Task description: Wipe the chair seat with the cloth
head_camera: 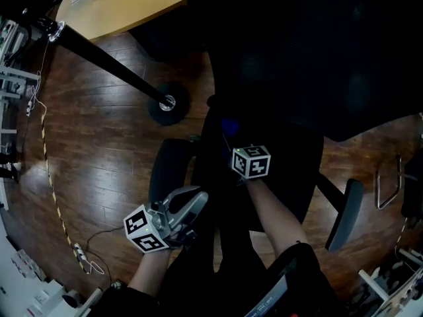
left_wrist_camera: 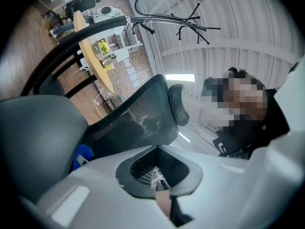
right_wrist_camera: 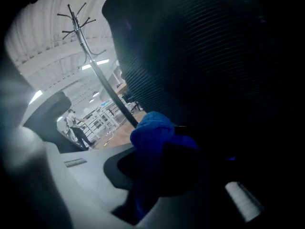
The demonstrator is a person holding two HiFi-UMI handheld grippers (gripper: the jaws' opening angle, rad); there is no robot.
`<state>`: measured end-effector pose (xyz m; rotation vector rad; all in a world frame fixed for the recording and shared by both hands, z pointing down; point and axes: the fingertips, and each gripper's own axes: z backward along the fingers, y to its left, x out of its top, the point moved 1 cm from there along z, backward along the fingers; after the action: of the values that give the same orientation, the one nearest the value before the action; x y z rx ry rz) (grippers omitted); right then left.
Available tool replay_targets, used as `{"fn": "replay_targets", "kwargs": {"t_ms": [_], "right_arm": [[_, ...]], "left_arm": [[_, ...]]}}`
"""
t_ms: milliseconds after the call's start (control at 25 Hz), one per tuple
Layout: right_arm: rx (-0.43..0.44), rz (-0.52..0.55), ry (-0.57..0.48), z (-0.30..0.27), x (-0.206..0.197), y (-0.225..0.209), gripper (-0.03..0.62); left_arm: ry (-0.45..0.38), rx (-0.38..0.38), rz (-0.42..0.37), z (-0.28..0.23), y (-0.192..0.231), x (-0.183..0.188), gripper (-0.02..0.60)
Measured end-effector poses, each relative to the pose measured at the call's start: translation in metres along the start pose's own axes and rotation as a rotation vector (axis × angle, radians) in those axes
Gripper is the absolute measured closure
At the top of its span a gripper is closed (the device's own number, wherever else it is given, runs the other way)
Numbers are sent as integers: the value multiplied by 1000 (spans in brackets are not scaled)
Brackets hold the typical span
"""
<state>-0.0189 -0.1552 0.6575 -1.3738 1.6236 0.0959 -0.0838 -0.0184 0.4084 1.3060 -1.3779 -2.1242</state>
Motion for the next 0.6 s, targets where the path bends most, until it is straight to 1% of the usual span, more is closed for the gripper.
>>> {"fn": "replay_targets", "kwargs": {"t_ms": [80, 120, 200, 240, 320, 440, 600], "right_arm": [[43, 59, 42, -23, -10, 29, 533], [50, 88, 70, -32, -17, 39, 533], [30, 137, 119, -44, -31, 48, 533], [13, 156, 127, -46, -35, 48, 533], [-15, 169, 117, -46, -34, 43, 533], [-62, 158, 109, -35, -38, 24, 533], [-170, 122, 94, 0, -45, -26, 533]], "left_arm": [[-3, -1, 1, 3, 1, -1, 581], [-5, -3, 3, 4, 1, -2, 581], [-6, -6, 6, 6, 1, -3, 581], [-5, -8, 6, 7, 1, -3, 581], [-3, -11, 7, 8, 2, -3, 581], [2, -19, 8, 8, 2, -3, 581], [17, -28, 9, 3, 1, -7, 581]]}}
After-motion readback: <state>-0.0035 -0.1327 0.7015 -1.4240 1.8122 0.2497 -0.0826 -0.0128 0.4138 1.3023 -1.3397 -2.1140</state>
